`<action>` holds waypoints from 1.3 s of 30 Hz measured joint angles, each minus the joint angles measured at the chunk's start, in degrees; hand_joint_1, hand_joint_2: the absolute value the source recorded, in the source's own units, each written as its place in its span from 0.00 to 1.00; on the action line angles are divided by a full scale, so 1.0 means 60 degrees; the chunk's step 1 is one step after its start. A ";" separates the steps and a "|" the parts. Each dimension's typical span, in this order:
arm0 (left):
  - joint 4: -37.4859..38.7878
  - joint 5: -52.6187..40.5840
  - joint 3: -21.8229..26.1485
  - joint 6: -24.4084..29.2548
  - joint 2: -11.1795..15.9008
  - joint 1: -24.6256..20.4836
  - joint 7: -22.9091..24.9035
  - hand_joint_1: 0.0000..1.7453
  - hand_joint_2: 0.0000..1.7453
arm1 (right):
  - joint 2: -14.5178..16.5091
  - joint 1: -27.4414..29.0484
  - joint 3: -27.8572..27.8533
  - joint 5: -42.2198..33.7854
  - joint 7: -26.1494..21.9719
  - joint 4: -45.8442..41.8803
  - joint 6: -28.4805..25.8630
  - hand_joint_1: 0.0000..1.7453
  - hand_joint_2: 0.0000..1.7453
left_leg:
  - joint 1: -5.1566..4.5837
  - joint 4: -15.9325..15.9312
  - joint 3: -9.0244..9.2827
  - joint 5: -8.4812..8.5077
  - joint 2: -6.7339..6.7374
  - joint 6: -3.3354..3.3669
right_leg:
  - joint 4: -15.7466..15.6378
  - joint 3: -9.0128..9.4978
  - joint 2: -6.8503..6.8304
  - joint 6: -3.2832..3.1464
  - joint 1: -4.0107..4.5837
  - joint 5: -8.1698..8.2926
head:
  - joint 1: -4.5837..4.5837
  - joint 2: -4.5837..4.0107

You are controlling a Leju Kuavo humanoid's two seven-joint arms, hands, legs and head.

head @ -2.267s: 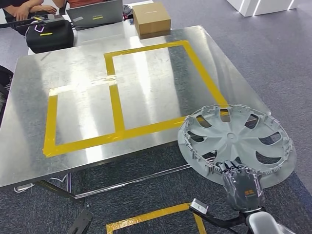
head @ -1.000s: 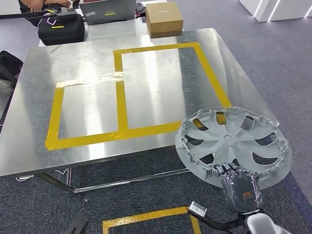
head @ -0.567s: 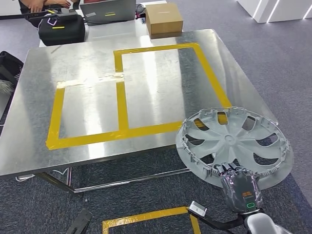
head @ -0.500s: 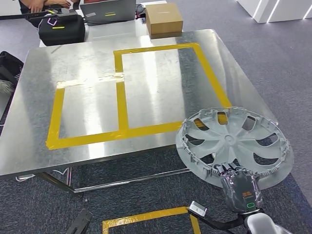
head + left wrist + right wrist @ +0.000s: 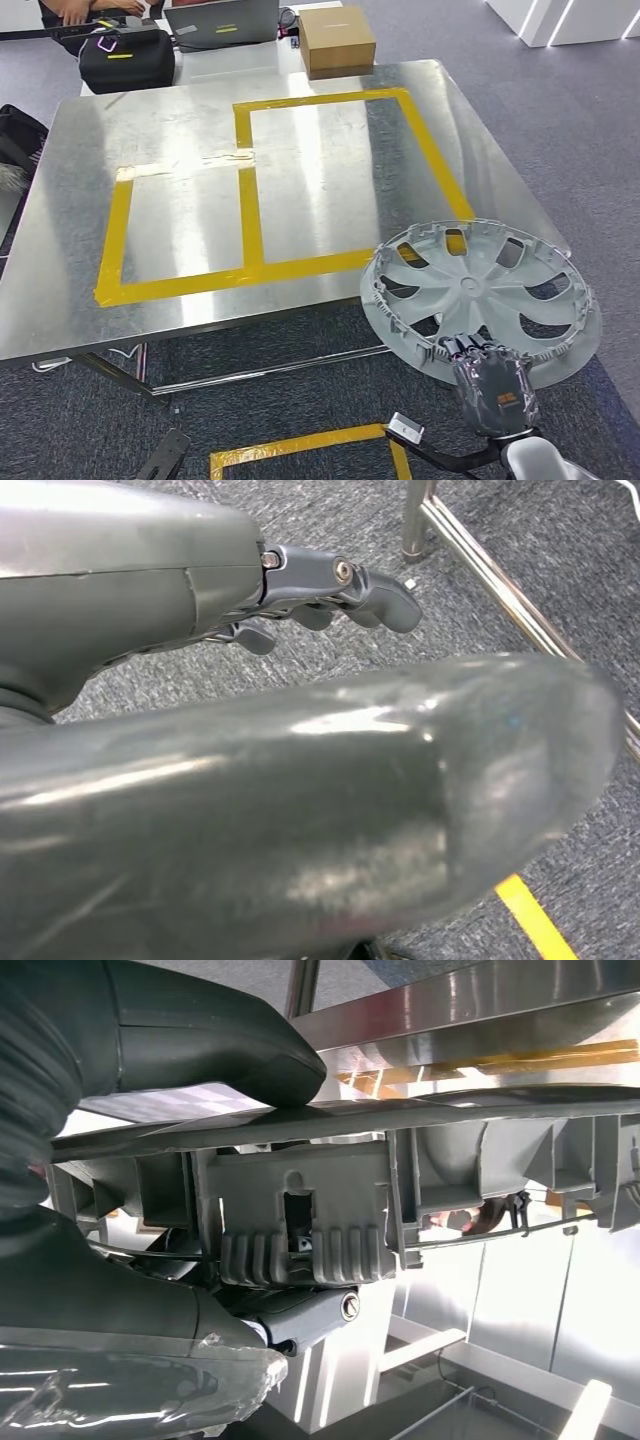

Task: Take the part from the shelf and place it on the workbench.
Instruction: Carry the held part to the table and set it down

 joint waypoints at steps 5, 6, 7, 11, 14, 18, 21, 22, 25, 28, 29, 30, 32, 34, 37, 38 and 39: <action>0.0000 0.0003 -0.0047 0.0000 0.0003 0.0000 0.0000 0.00 0.00 | 0.0000 0.0001 0.0005 0.0000 0.0000 0.0000 -0.0026 1.00 1.00 | 0.0000 0.0000 0.0000 0.0000 0.0000 0.0000 | 0.0000 -0.0001 0.0000 0.0000 0.0000 0.0000 | 0.0000 0.0000; 0.0000 0.0003 -0.0050 0.0000 0.0003 0.0000 0.0000 0.00 0.00 | 0.0000 0.0001 0.0005 0.0000 0.0000 0.0000 -0.0027 1.00 1.00 | 0.0000 0.0000 0.0000 0.0000 0.0000 0.0000 | 0.0000 -0.0001 0.0000 0.0000 0.0000 0.0000 | 0.0000 0.0000; 0.0000 0.0003 -0.0052 0.0000 0.0004 0.0000 0.0000 0.00 0.00 | 0.0000 0.0001 0.0005 0.0000 0.0000 0.0000 -0.0027 1.00 1.00 | 0.0000 0.0000 0.0000 0.0000 0.0000 0.0000 | 0.0000 -0.0001 0.0000 0.0000 0.0001 0.0000 | 0.0000 0.0000; 0.0000 0.0029 -0.0056 -0.0018 0.0005 0.0000 -0.0001 0.00 0.00 | 0.0000 0.0000 0.0015 0.0000 0.0000 0.0000 -0.0026 1.00 1.00 | 0.0001 0.0000 0.0000 0.0000 0.0000 0.0000 | 0.0000 -0.0001 0.0000 0.0000 0.0001 0.0000 | 0.0000 0.0000; 0.0000 0.0093 -0.0056 -0.0068 0.0006 0.0000 -0.0005 0.00 0.00 | 0.0000 0.0000 0.0046 0.0000 0.0000 0.0000 -0.0021 1.00 1.00 | 0.0000 0.0000 0.0000 0.0000 0.0000 0.0000 | 0.0000 0.0000 0.0000 0.0000 0.0001 0.0000 | 0.0000 0.0000; 0.0000 0.0114 -0.0058 -0.0223 0.0026 -0.0002 0.0100 0.00 0.00 | 0.0000 -0.0002 0.0101 0.0000 0.0000 0.0000 -0.0029 1.00 1.00 | -0.0033 0.0012 -0.0004 -0.0038 0.0000 0.0045 | -0.0019 0.0003 0.0001 0.0041 -0.0036 0.0005 | -0.0002 0.0000; 0.0000 0.0107 -0.0063 -0.0246 0.0038 -0.0002 0.0225 0.00 0.00 | 0.0000 -0.0003 0.0159 0.0000 0.0000 0.0000 -0.0036 1.00 1.00 | -0.0070 0.0013 -0.0003 -0.0047 0.0000 0.0086 | -0.0019 0.0005 0.0000 0.0086 -0.0076 0.0007 | -0.0003 0.0000; 0.0000 0.0105 -0.0064 -0.0237 0.0039 -0.0002 0.0270 0.00 0.00 | 0.0000 -0.0001 0.0181 0.0000 0.0000 0.0000 -0.0039 1.00 1.00 | -0.0088 0.0014 -0.0004 -0.0051 -0.0001 0.0107 | -0.0023 0.0007 -0.0001 0.0106 -0.0093 0.0009 | -0.0003 0.0000; 0.0000 0.0107 -0.0064 -0.0215 0.0041 -0.0005 0.0346 0.00 0.00 | 0.0001 0.0020 0.0211 -0.0001 -0.0001 -0.0001 -0.0043 1.00 1.00 | -0.0124 -0.0075 0.0012 -0.0173 -0.0025 0.0261 | 0.0011 0.0062 -0.0009 0.0249 -0.0144 0.0082 | -0.0003 0.0000; 0.0000 0.0108 -0.0071 -0.0215 0.0040 0.0014 0.0375 0.00 0.00 | 0.0002 0.0037 0.0226 -0.0005 -0.0001 -0.0004 -0.0051 1.00 1.00 | -0.0061 -0.0221 0.0283 -0.0325 -0.0106 0.0453 | 0.0554 -0.0150 0.0100 0.0303 -0.0153 -0.0138 | 0.0048 0.0000; 0.0000 0.0108 -0.0074 -0.0215 0.0040 0.0023 0.0392 0.00 0.00 | 0.0002 0.0041 0.0227 -0.0005 0.0000 -0.0005 -0.0054 1.00 1.00 | -0.0047 -0.0233 0.0379 -0.0340 -0.0120 0.0486 | 0.1043 -0.0429 0.0170 0.0280 -0.0149 -0.0366 | 0.0075 0.0000; 0.0000 0.0108 -0.0075 -0.0215 0.0041 0.0026 0.0410 0.00 0.00 | 0.0001 0.0050 0.0229 -0.0005 0.0000 -0.0005 -0.0057 1.00 1.00 | -0.0045 -0.0227 0.0448 -0.0372 -0.0126 0.0502 | 0.1643 -0.0773 0.0225 0.0261 -0.0144 -0.0605 | 0.0096 0.0000; 0.0000 0.0108 -0.0075 -0.0218 0.0036 0.0050 0.0436 0.00 0.00 | 0.0000 0.0079 0.0234 -0.0002 -0.0004 -0.0004 -0.0056 1.00 1.00 | -0.0039 -0.0220 0.0577 -0.0467 -0.0150 0.0488 | 0.2638 -0.1473 0.0262 0.0298 -0.0142 -0.0903 | 0.0108 0.0000; 0.0000 0.0112 -0.0076 -0.0221 0.0021 0.0088 0.0446 0.00 0.00 | 0.0000 0.0131 0.0240 -0.0005 -0.0007 -0.0004 -0.0056 1.00 1.00 | 0.0003 -0.0214 0.0791 -0.0618 -0.0199 0.0415 | 0.2450 -0.1623 0.0262 0.0361 -0.0159 -0.0719 | 0.0109 0.0000; 0.0000 0.0116 -0.0076 -0.0220 0.0019 0.0103 0.0460 0.00 0.00 | 0.0005 0.0177 0.0250 -0.0010 -0.0008 0.0004 -0.0055 1.00 1.00 | 0.0056 -0.0195 0.1154 -0.0946 -0.0254 0.0194 | 0.0634 -0.1032 0.0251 0.0439 -0.0242 0.0311 | 0.0148 0.0000; 0.0000 0.0117 -0.0076 -0.0219 0.0027 0.0092 0.0465 0.00 0.00 | 0.0006 0.0174 0.0251 -0.0006 -0.0007 0.0001 -0.0055 1.00 1.00 | 0.0045 -0.0227 0.1227 -0.1064 -0.0258 0.0116 | 0.0281 -0.0880 0.0253 0.0381 -0.0253 0.0481 | 0.0156 0.0001; 0.0000 0.0117 -0.0076 -0.0217 0.0036 0.0082 0.0470 0.00 0.00 | 0.0006 0.0172 0.0249 -0.0003 -0.0006 -0.0003 -0.0055 1.00 1.00 | 0.0031 -0.0254 0.1296 -0.1134 -0.0259 0.0049 | 0.0122 -0.0804 0.0259 0.0291 -0.0256 0.0500 | 0.0166 0.0001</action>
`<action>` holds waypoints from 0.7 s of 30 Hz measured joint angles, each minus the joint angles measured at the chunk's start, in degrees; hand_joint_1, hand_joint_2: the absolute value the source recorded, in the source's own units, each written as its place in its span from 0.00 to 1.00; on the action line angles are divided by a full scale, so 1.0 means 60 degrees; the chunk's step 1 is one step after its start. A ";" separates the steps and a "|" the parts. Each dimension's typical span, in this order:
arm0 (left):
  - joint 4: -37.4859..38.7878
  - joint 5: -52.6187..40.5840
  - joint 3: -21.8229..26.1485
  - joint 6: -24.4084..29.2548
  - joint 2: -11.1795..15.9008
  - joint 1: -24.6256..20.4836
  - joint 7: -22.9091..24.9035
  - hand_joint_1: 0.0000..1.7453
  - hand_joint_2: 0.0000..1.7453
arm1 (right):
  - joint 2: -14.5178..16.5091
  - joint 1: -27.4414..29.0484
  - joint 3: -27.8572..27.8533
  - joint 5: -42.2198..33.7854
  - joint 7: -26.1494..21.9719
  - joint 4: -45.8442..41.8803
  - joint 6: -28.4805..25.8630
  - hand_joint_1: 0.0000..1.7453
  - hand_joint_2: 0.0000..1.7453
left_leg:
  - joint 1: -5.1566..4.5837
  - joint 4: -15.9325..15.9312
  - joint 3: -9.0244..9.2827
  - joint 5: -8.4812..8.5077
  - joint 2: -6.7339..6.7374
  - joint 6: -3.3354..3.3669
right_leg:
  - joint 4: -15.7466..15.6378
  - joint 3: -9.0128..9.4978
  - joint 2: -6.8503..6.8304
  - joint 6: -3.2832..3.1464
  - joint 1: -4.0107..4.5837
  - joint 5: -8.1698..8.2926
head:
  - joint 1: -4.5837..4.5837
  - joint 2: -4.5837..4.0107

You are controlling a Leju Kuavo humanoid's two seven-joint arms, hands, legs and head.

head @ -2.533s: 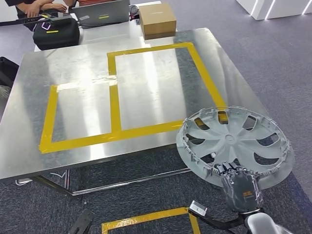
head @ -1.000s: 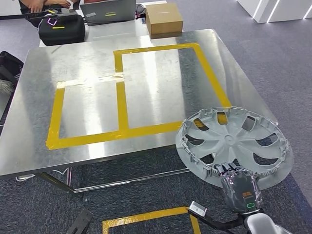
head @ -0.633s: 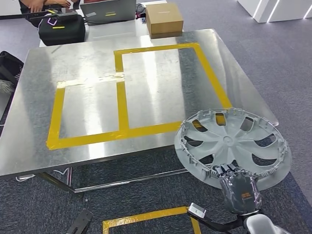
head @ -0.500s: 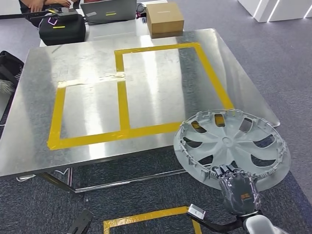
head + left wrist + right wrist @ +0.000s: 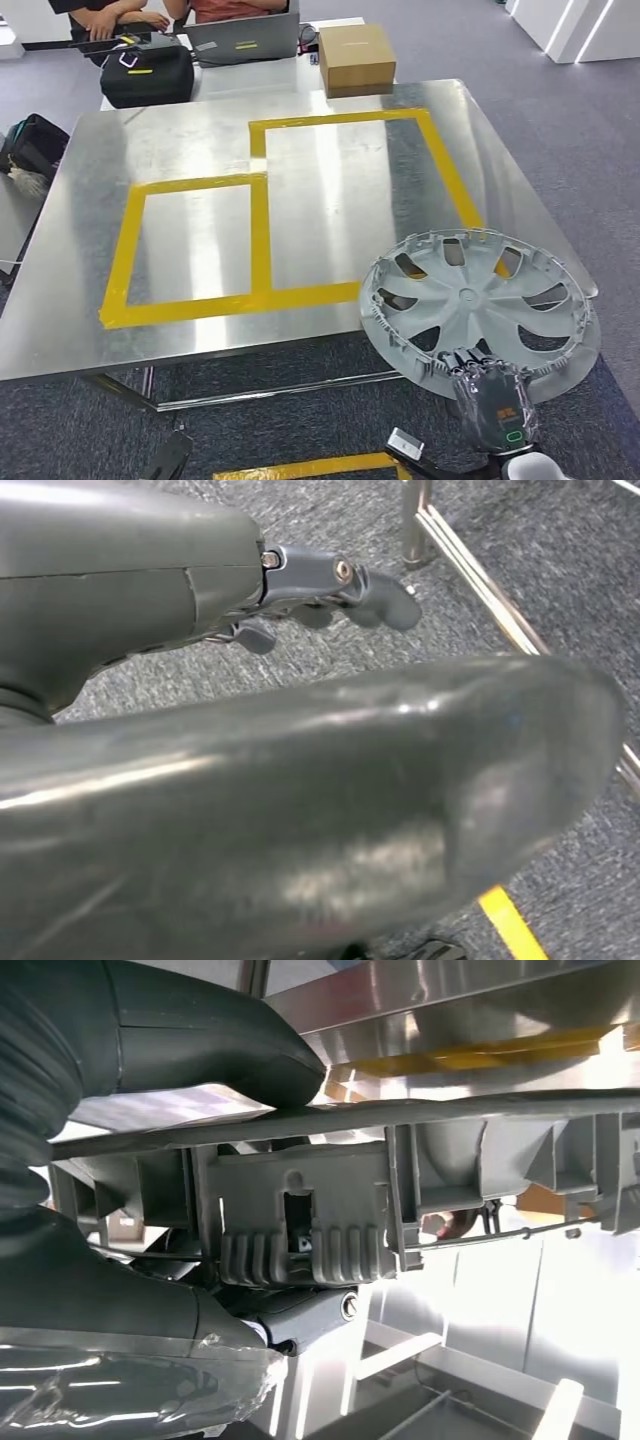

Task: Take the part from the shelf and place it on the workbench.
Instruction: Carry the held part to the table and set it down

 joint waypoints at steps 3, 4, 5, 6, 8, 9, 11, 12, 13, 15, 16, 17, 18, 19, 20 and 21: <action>-0.0001 0.0001 -0.0004 0.0002 0.0015 -0.0034 0.0005 0.00 0.00 | -0.0002 0.0014 -0.0016 0.0009 0.0000 -0.0023 -0.0005 1.00 1.00 | 0.0009 0.0331 -0.0050 0.0212 0.0041 -0.0150 | -0.0050 0.0248 0.0028 -0.0268 0.0002 -0.0181 | -0.0036 -0.0001; -0.0001 0.0002 -0.0005 0.0001 0.0011 -0.0045 0.0005 0.00 0.00 | -0.0002 0.0013 -0.0016 0.0011 0.0000 -0.0026 -0.0006 1.00 1.00 | 0.0021 0.0821 -0.0341 0.0375 0.0075 -0.0202 | -0.0073 0.0378 0.0021 -0.0338 0.0001 -0.0244 | -0.0053 -0.0001; -0.0001 0.0002 -0.0007 0.0000 0.0003 -0.0047 0.0005 0.00 0.00 | -0.0002 0.0014 -0.0017 0.0013 0.0001 -0.0029 -0.0008 1.00 1.00 | 0.0037 0.1458 -0.0762 0.0453 0.0109 -0.0256 | -0.0114 0.0539 0.0016 -0.0393 0.0002 -0.0330 | -0.0061 -0.0001; 0.0000 0.0003 -0.0008 -0.0001 -0.0014 -0.0032 0.0004 0.00 0.00 | -0.0003 0.0008 -0.0017 0.0014 0.0002 -0.0030 -0.0009 1.00 1.00 | 0.0047 0.2096 -0.1248 0.0353 0.0137 -0.0303 | -0.0174 0.0715 0.0003 -0.0428 0.0006 -0.0447 | -0.0070 -0.0001; 0.0000 0.0003 -0.0009 -0.0002 -0.0025 0.0032 0.0004 0.00 0.00 | -0.0003 0.0011 -0.0015 0.0014 0.0003 -0.0030 -0.0007 1.00 1.00 | 0.0060 0.2737 -0.2008 -0.0437 0.0145 -0.0337 | -0.0322 0.1138 0.0008 -0.0444 0.0008 -0.0698 | -0.0073 -0.0001; 0.0000 0.0002 -0.0009 -0.0002 -0.0026 0.0062 0.0004 0.00 0.00 | -0.0003 0.0016 -0.0014 0.0013 0.0003 -0.0029 -0.0006 1.00 1.00 | 0.0060 0.2702 -0.2232 -0.0888 0.0145 -0.0329 | -0.0402 0.1407 0.0014 -0.0430 0.0007 -0.0844 | -0.0075 -0.0001; 0.0000 0.0004 -0.0009 -0.0002 -0.0028 0.0099 0.0004 0.00 0.00 | -0.0003 0.0018 -0.0012 0.0009 0.0003 -0.0027 -0.0005 1.00 1.00 | 0.0058 0.2034 -0.2406 -0.1068 0.0148 -0.0272 | -0.0539 0.1999 0.0024 -0.0391 0.0007 -0.1168 | -0.0077 -0.0001; 0.0004 0.0009 -0.0009 -0.0002 -0.0030 0.0127 0.0005 0.00 0.00 | -0.0003 0.0025 -0.0011 0.0007 0.0003 -0.0025 -0.0005 1.00 1.00 | 0.0054 0.1456 -0.2423 -0.0422 0.0166 -0.0215 | -0.0602 0.2228 0.0028 -0.0365 0.0008 -0.1341 | -0.0077 -0.0001; 0.0014 0.0016 -0.0009 -0.0002 -0.0028 0.0159 0.0005 0.00 0.00 | -0.0002 0.0022 -0.0003 0.0005 0.0003 -0.0018 -0.0005 1.00 1.00 | 0.0036 0.0836 -0.2447 0.0525 0.0191 -0.0159 | -0.0607 0.2443 0.0046 -0.0331 0.0024 -0.1511 | -0.0092 -0.0002; 0.0036 0.0032 -0.0008 0.0000 -0.0025 0.0236 0.0021 0.00 0.00 | -0.0002 0.0020 0.0008 0.0005 0.0002 -0.0006 -0.0007 1.00 1.00 | 0.0002 0.0160 -0.2437 0.2165 0.0243 -0.0116 | -0.0649 0.2707 0.0116 -0.0227 0.0048 -0.1851 | -0.0103 -0.0002; 0.0043 0.0043 -0.0008 0.0005 -0.0023 0.0230 0.0027 0.00 0.00 | -0.0002 0.0006 0.0008 0.0005 0.0002 -0.0003 -0.0010 1.00 1.00 | -0.0025 0.0128 -0.2424 0.2384 0.0249 -0.0110 | -0.0696 0.2861 0.0150 -0.0156 0.0048 -0.1981 | -0.0110 -0.0002; 0.0044 0.0053 -0.0008 0.0009 -0.0024 0.0183 0.0034 0.00 0.00 | -0.0003 -0.0001 -0.0002 0.0006 0.0002 -0.0006 -0.0013 1.00 1.00 | -0.0033 0.0235 -0.2353 0.2313 0.0239 -0.0090 | -0.0843 0.3016 0.0164 -0.0084 0.0030 -0.2101 | -0.0107 0.0000; 0.0043 0.0062 -0.0012 0.0019 -0.0026 0.0116 0.0032 0.00 0.00 | -0.0003 -0.0015 -0.0018 0.0006 0.0003 -0.0016 -0.0016 1.00 1.00 | -0.0038 0.0270 -0.2278 0.2171 0.0220 -0.0042 | -0.0940 0.3184 0.0151 -0.0030 0.0007 -0.2193 | -0.0094 -0.0001; 0.0042 0.0073 -0.0017 0.0030 -0.0026 0.0036 0.0031 0.00 0.00 | -0.0003 -0.0050 -0.0030 0.0006 0.0005 -0.0026 -0.0018 1.00 1.00 | -0.0026 0.0279 -0.2180 0.2035 0.0205 0.0022 | -0.0821 0.3214 0.0133 0.0006 0.0004 -0.2317 | -0.0083 0.0000; 0.0041 0.0076 -0.0023 0.0038 -0.0018 -0.0021 0.0031 0.00 0.00 | -0.0003 -0.0078 -0.0037 0.0006 0.0006 -0.0035 -0.0019 1.00 1.00 | -0.0005 0.0267 -0.2061 0.1903 0.0190 0.0086 | -0.0400 0.3034 0.0114 0.0024 0.0015 -0.2514 | -0.0059 0.0000; 0.0040 0.0082 -0.0029 0.0047 -0.0011 -0.0037 0.0031 0.00 0.00 | -0.0003 -0.0096 -0.0040 0.0006 0.0008 -0.0039 -0.0019 1.00 1.00 | 0.0007 0.0253 -0.1958 0.1790 0.0184 0.0132 | 0.0316 0.2618 0.0100 0.0024 0.0034 -0.2748 | -0.0028 0.0000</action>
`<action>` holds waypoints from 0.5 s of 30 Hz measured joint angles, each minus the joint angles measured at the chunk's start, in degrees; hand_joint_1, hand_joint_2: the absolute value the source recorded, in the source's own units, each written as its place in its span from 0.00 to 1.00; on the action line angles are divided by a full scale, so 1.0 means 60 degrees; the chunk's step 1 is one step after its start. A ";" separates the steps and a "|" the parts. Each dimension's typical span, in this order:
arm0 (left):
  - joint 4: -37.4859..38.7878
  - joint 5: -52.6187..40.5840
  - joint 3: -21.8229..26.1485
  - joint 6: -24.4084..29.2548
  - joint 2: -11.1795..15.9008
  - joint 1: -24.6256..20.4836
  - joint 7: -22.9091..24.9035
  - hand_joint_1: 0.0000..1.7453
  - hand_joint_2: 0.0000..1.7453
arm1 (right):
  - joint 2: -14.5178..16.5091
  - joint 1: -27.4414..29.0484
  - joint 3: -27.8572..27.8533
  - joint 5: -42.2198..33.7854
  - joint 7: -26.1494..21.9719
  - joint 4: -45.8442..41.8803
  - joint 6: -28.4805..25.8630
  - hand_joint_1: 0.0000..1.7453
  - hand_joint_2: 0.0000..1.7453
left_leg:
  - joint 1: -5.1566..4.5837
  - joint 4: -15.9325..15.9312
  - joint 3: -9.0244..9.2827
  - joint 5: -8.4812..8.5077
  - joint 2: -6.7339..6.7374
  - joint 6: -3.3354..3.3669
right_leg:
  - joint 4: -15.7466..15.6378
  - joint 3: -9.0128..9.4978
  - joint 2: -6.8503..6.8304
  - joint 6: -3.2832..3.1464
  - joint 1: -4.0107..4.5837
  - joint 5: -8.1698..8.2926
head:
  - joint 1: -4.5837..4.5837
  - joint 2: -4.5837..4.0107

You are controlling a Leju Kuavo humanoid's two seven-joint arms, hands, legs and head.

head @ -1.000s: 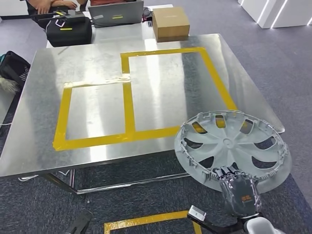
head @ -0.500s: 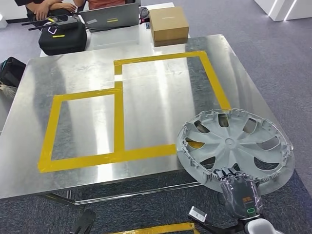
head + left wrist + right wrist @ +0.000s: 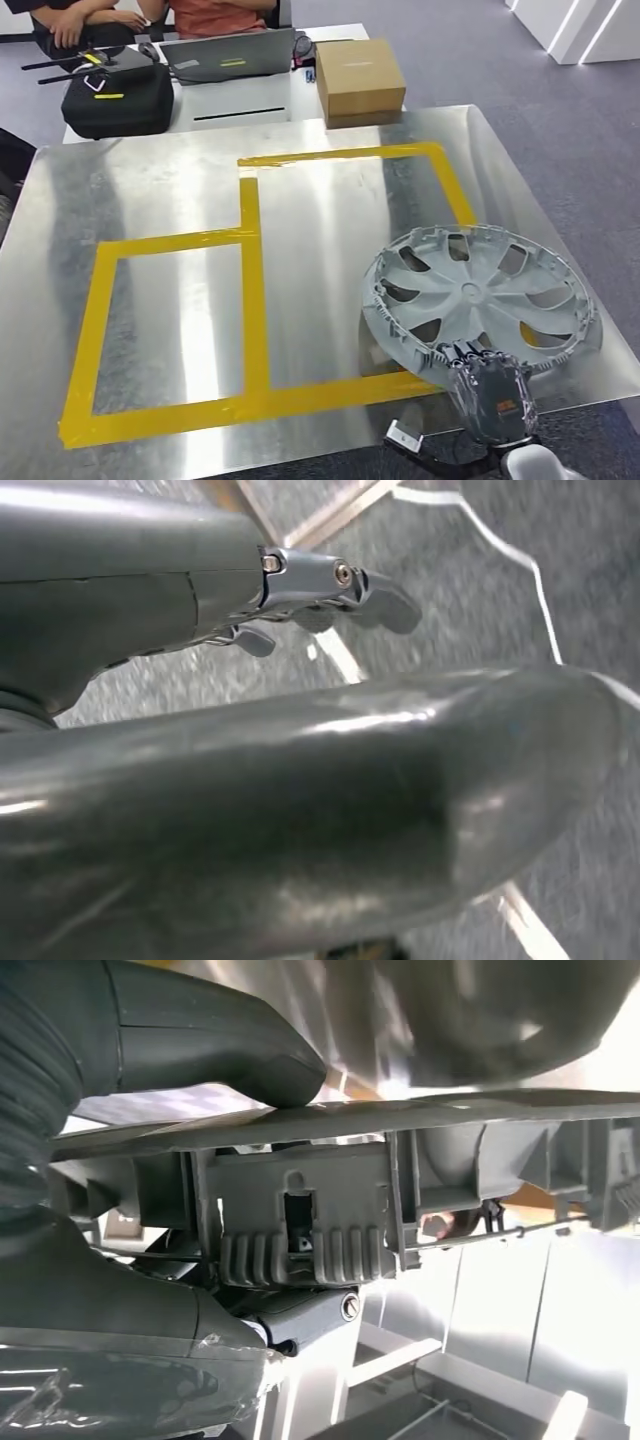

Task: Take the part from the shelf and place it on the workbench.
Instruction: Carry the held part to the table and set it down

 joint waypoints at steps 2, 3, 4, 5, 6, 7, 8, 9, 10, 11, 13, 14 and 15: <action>0.0000 0.0009 -0.0007 0.0023 0.0013 0.0017 0.0002 0.00 0.00 | 0.0000 0.0007 0.0016 0.0000 -0.0004 0.0008 0.0000 1.00 1.00 | -0.0007 -0.0002 0.0182 -0.0211 -0.0022 0.0058 | 0.1580 -0.1174 -0.0004 0.0010 0.0047 -0.0349 | 0.0026 0.0001; 0.0001 0.0021 -0.0011 0.0056 0.0005 0.0047 0.0006 0.00 0.00 | 0.0000 0.0029 0.0022 -0.0001 -0.0006 0.0013 0.0000 1.00 1.00 | -0.0014 -0.0002 0.0282 -0.0306 -0.0048 0.0063 | 0.1977 -0.1643 -0.0004 0.0007 0.0064 -0.0254 | 0.0032 0.0002; 0.0002 0.0042 -0.0013 0.0097 -0.0007 0.0075 0.0014 0.00 0.00 | 0.0000 0.0048 0.0028 -0.0002 -0.0009 0.0015 -0.0001 1.00 1.00 | -0.0018 -0.0002 0.0391 -0.0398 -0.0081 0.0062 | 0.2007 -0.1950 -0.0004 -0.0008 0.0082 0.0069 | 0.0037 0.0001; 0.0003 0.0075 -0.0014 0.0149 -0.0024 0.0098 0.0034 0.00 0.00 | 0.0000 0.0063 0.0030 -0.0003 -0.0009 0.0015 0.0000 1.00 1.00 | -0.0017 -0.0002 0.0512 -0.0491 -0.0122 0.0050 | 0.1652 -0.2090 -0.0004 -0.0035 0.0098 0.0621 | 0.0047 0.0001; 0.0004 0.0124 -0.0014 0.0204 -0.0039 0.0113 0.0061 0.00 0.00 | 0.0000 0.0073 0.0030 -0.0004 -0.0008 0.0016 0.0003 1.00 1.00 | -0.0015 -0.0001 0.0625 -0.0580 -0.0159 0.0028 | 0.1073 -0.2123 -0.0004 -0.0073 0.0110 0.1258 | 0.0057 0.0000; 0.0005 0.0177 -0.0012 0.0247 -0.0048 0.0128 0.0087 0.00 0.00 | 0.0002 0.0080 0.0032 -0.0004 -0.0007 0.0021 0.0008 1.00 1.00 | -0.0028 0.0006 0.0708 -0.0653 -0.0196 -0.0003 | 0.0571 -0.2108 -0.0001 -0.0109 0.0125 0.1758 | 0.0067 -0.0001; 0.0005 0.0241 -0.0009 0.0280 -0.0051 0.0144 0.0117 0.00 0.00 | 0.0003 0.0089 0.0036 -0.0002 -0.0008 0.0024 0.0014 1.00 1.00 | -0.0041 0.0023 0.0747 -0.0705 -0.0234 -0.0037 | 0.0129 -0.2028 0.0005 -0.0152 0.0133 0.2065 | 0.0072 0.0000; 0.0006 0.0313 -0.0005 0.0299 -0.0048 0.0159 0.0139 0.00 0.00 | 0.0005 0.0099 0.0038 -0.0001 -0.0007 0.0026 0.0019 1.00 1.00 | -0.0055 0.0037 0.0744 -0.0730 -0.0259 -0.0069 | -0.0098 -0.1977 0.0015 -0.0196 0.0142 0.2148 | 0.0067 0.0000; 0.0007 0.0373 0.0001 0.0305 -0.0044 0.0179 0.0157 0.00 0.00 | 0.0007 0.0107 0.0038 0.0001 -0.0008 0.0026 0.0023 1.00 1.00 | -0.0068 0.0046 0.0723 -0.0724 -0.0277 -0.0101 | -0.0152 -0.1928 0.0029 -0.0233 0.0150 0.2098 | 0.0065 0.0000; 0.0006 0.0438 0.0008 0.0305 -0.0029 0.0188 0.0175 0.00 0.00 | 0.0007 0.0109 0.0036 0.0003 -0.0009 0.0021 0.0023 1.00 1.00 | -0.0072 0.0051 0.0700 -0.0713 -0.0290 -0.0137 | -0.0236 -0.1869 0.0034 -0.0280 0.0137 0.2066 | 0.0058 0.0000; 0.0005 0.0545 0.0025 0.0314 -0.0003 0.0183 0.0182 0.00 0.00 | 0.0007 0.0093 0.0026 0.0004 -0.0009 0.0013 0.0022 1.00 1.00 | -0.0081 0.0172 0.0625 -0.0826 -0.0232 -0.0256 | -0.0300 -0.1822 0.0021 -0.0354 0.0093 0.2092 | 0.0044 -0.0001; 0.0004 0.0592 0.0034 0.0335 0.0006 0.0170 0.0168 0.00 0.00 | 0.0007 0.0084 0.0022 0.0004 -0.0009 0.0011 0.0021 1.00 1.00 | -0.0074 0.0440 0.0499 -0.1010 -0.0183 -0.0324 | -0.0340 -0.1786 0.0000 -0.0385 0.0066 0.2106 | 0.0023 -0.0001; 0.0004 0.0633 0.0040 0.0370 0.0005 0.0159 0.0140 0.00 0.00 | 0.0007 0.0079 0.0017 0.0004 -0.0009 0.0011 0.0021 1.00 1.00 | -0.0050 0.0896 0.0284 -0.1270 -0.0126 -0.0388 | -0.0367 -0.1755 -0.0022 -0.0410 0.0053 0.2105 | 0.0007 -0.0001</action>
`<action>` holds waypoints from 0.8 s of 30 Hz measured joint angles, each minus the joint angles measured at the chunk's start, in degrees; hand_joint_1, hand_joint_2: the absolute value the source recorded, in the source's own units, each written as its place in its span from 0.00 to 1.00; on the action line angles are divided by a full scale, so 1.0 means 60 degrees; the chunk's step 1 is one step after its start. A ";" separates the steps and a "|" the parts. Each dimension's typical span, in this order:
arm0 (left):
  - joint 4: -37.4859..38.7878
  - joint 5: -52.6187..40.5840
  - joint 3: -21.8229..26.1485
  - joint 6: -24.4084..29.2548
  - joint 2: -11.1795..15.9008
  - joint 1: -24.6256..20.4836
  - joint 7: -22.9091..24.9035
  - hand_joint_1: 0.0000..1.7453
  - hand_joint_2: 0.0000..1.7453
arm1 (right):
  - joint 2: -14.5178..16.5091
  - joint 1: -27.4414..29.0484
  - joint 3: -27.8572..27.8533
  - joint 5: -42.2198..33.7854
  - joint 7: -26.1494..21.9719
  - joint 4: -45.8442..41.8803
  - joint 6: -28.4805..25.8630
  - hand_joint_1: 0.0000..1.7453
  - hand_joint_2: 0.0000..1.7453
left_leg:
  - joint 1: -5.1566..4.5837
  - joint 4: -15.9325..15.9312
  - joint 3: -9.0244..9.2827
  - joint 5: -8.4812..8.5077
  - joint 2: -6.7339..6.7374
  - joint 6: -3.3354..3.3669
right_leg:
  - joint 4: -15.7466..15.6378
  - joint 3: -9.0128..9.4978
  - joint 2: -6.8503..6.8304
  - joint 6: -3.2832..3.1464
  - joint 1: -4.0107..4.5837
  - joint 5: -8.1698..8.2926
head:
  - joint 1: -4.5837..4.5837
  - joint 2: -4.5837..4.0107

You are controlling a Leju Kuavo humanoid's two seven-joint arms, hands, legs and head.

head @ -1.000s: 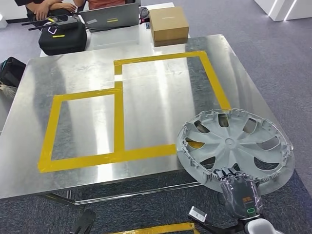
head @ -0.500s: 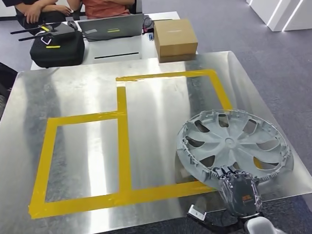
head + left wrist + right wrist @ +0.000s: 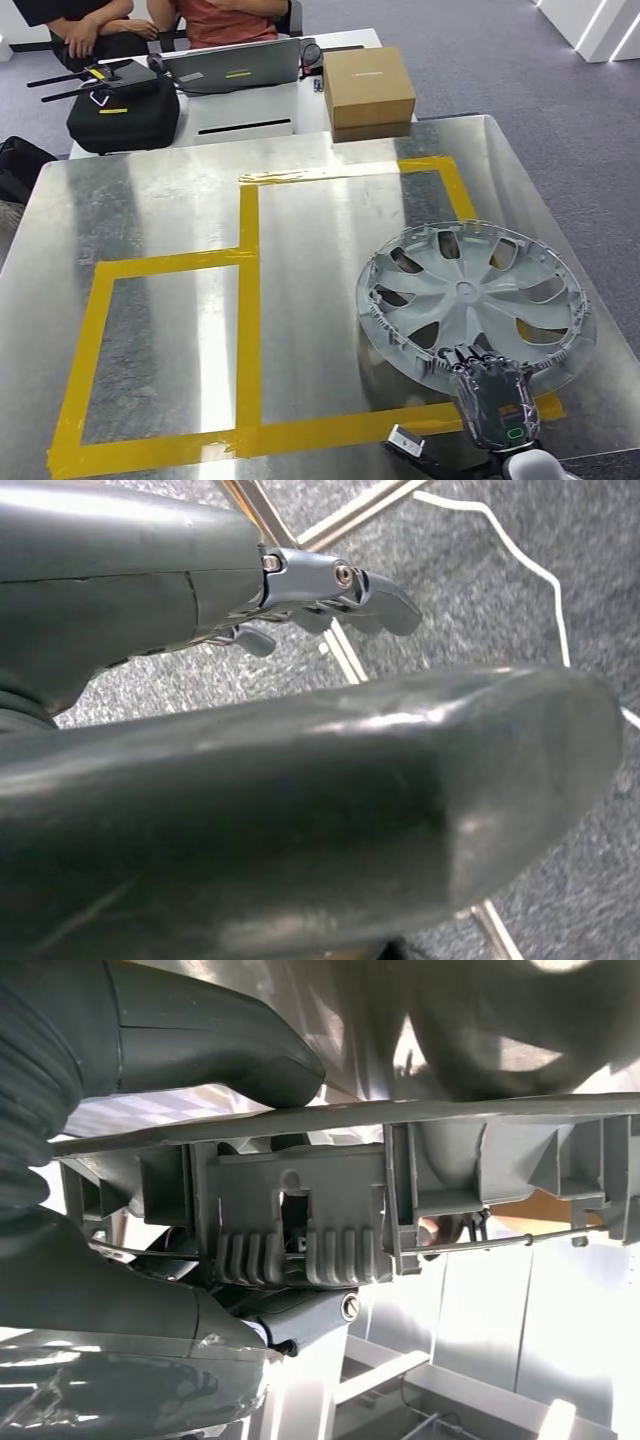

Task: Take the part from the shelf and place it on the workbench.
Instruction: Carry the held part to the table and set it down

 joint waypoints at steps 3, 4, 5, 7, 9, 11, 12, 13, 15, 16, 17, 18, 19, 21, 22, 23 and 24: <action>0.0000 0.0069 0.0013 0.0094 -0.0005 -0.0011 -0.0056 0.00 0.00 | 0.0003 0.0006 -0.0001 -0.0001 0.0000 0.0002 0.0000 1.00 1.00 | 0.0105 0.1561 -0.0775 -0.0506 0.0060 -0.0118 | -0.0012 0.0044 -0.0052 -0.0059 -0.0016 -0.0054 | -0.0022 0.0000; 0.0000 0.0074 0.0014 0.0100 -0.0004 -0.0011 -0.0031 0.00 0.00 | 0.0004 0.0008 0.0003 -0.0002 0.0000 0.0002 0.0000 1.00 1.00 | 0.0136 0.1639 -0.0835 -0.0372 0.0064 -0.0144 | -0.0013 0.0067 -0.0056 -0.0065 -0.0030 -0.0076 | -0.0022 0.0000; 0.0000 0.0072 0.0015 0.0099 -0.0001 -0.0009 0.0002 0.00 0.00 | 0.0004 0.0009 0.0005 -0.0003 0.0000 0.0002 -0.0001 1.00 1.00 | 0.0165 0.1371 -0.0721 -0.0087 0.0068 -0.0167 | -0.0016 0.0101 -0.0053 -0.0057 -0.0052 -0.0102 | -0.0022 0.0000; 0.0000 0.0075 0.0015 0.0095 0.0000 0.0001 0.0050 0.00 0.00 | 0.0004 0.0008 0.0008 -0.0004 0.0000 0.0002 -0.0004 1.00 1.00 | 0.0216 0.0218 -0.0135 0.0537 0.0084 -0.0220 | -0.0020 0.0184 -0.0045 0.0019 -0.0091 -0.0148 | -0.0034 0.0000; 0.0000 0.0085 0.0015 0.0089 -0.0015 -0.0006 0.0064 0.00 0.00 | 0.0003 0.0005 0.0008 -0.0004 0.0001 0.0002 -0.0008 1.00 1.00 | 0.0243 -0.0715 0.0318 0.0718 0.0087 -0.0207 | 0.0000 0.0176 -0.0040 0.0125 -0.0065 -0.0210 | -0.0065 0.0000; 0.0000 0.0096 0.0015 0.0088 -0.0037 -0.0014 0.0077 0.00 0.00 | 0.0002 0.0006 0.0011 -0.0006 0.0003 0.0002 -0.0013 1.00 1.00 | 0.0255 -0.0954 0.0405 0.0640 0.0077 -0.0165 | -0.0015 0.0122 -0.0050 0.0003 -0.0010 -0.0262 | -0.0065 0.0000; 0.0000 0.0101 0.0016 0.0088 -0.0042 -0.0007 0.0085 0.00 0.00 | 0.0002 0.0007 0.0013 -0.0007 0.0003 0.0002 -0.0014 1.00 1.00 | 0.0258 -0.0950 0.0405 0.0648 0.0071 -0.0151 | -0.0052 0.0124 -0.0059 -0.0096 0.0001 -0.0263 | -0.0049 0.0000; 0.0000 0.0106 0.0016 0.0088 -0.0040 -0.0005 0.0090 0.00 0.00 | 0.0003 0.0006 0.0015 -0.0007 0.0002 0.0002 -0.0015 1.00 1.00 | 0.0247 -0.0949 0.0412 0.0636 0.0064 -0.0129 | -0.0099 0.0146 -0.0064 -0.0161 0.0005 -0.0246 | -0.0047 0.0000; 0.0000 0.0113 0.0016 0.0088 -0.0029 -0.0008 0.0098 0.00 0.00 | 0.0004 -0.0001 0.0016 -0.0007 -0.0002 0.0002 -0.0015 1.00 1.00 | 0.0228 -0.0949 0.0416 0.0639 0.0052 -0.0060 | -0.0197 0.0202 -0.0075 -0.0065 0.0001 -0.0167 | -0.0047 0.0000; 0.0000 0.0114 0.0016 0.0088 -0.0027 -0.0010 0.0102 0.00 0.00 | 0.0004 -0.0003 0.0016 -0.0007 -0.0003 0.0002 -0.0015 1.00 1.00 | 0.0224 -0.0949 0.0415 0.0641 0.0051 -0.0031 | -0.0245 0.0225 -0.0078 0.0012 -0.0002 -0.0131 | -0.0046 0.0000; 0.0000 0.0115 0.0016 0.0088 -0.0028 -0.0010 0.0105 0.00 0.00 | 0.0004 -0.0004 0.0016 -0.0007 -0.0004 0.0002 -0.0015 1.00 1.00 | 0.0222 -0.0949 0.0415 0.0643 0.0050 -0.0009 | -0.0285 0.0245 -0.0079 0.0078 -0.0004 -0.0105 | -0.0046 0.0000; 0.0000 0.0115 0.0016 0.0088 -0.0029 -0.0010 0.0105 0.00 0.00 | 0.0004 -0.0004 0.0016 -0.0007 -0.0005 0.0002 -0.0015 1.00 1.00 | 0.0222 -0.0949 0.0415 0.0643 0.0050 0.0007 | -0.0313 0.0259 -0.0080 0.0132 -0.0005 -0.0090 | -0.0046 0.0000; 0.0000 0.0115 0.0016 0.0088 -0.0028 -0.0011 0.0107 0.00 0.00 | 0.0004 -0.0004 0.0016 -0.0007 -0.0003 0.0002 -0.0015 1.00 1.00 | 0.0220 -0.0948 0.0415 0.0643 0.0050 0.0021 | -0.0331 0.0269 -0.0079 0.0169 -0.0007 -0.0079 | -0.0045 0.0000; 0.0000 0.0115 0.0016 0.0088 -0.0022 -0.0017 0.0109 0.00 0.00 | 0.0006 -0.0008 0.0016 -0.0007 -0.0001 0.0002 -0.0015 1.00 1.00 | 0.0211 -0.0945 0.0415 0.0646 0.0050 0.0034 | -0.0344 0.0285 -0.0078 0.0234 -0.0016 -0.0068 | -0.0047 0.0000; 0.0000 0.0115 0.0016 0.0088 -0.0018 -0.0022 0.0111 0.00 0.00 | 0.0010 -0.0013 0.0016 -0.0007 0.0000 0.0002 -0.0015 1.00 1.00 | 0.0207 -0.0945 0.0415 0.0650 0.0050 0.0040 | -0.0346 0.0293 -0.0078 0.0258 -0.0020 -0.0064 | -0.0050 0.0000; 0.0000 0.0115 0.0016 0.0088 -0.0016 -0.0027 0.0112 0.00 0.00 | 0.0015 -0.0018 0.0016 -0.0007 0.0000 0.0002 -0.0015 1.00 1.00 | 0.0204 -0.0945 0.0414 0.0653 0.0050 0.0046 | -0.0347 0.0300 -0.0078 0.0280 -0.0022 -0.0060 | -0.0051 0.0000; 0.0000 0.0121 0.0016 0.0084 -0.0013 -0.0031 0.0113 0.00 0.00 | 0.0018 -0.0021 0.0016 -0.0007 0.0000 0.0002 -0.0015 1.00 1.00 | 0.0203 -0.0945 0.0414 0.0657 0.0050 0.0051 | -0.0347 0.0304 -0.0078 0.0298 -0.0023 -0.0055 | -0.0052 0.0000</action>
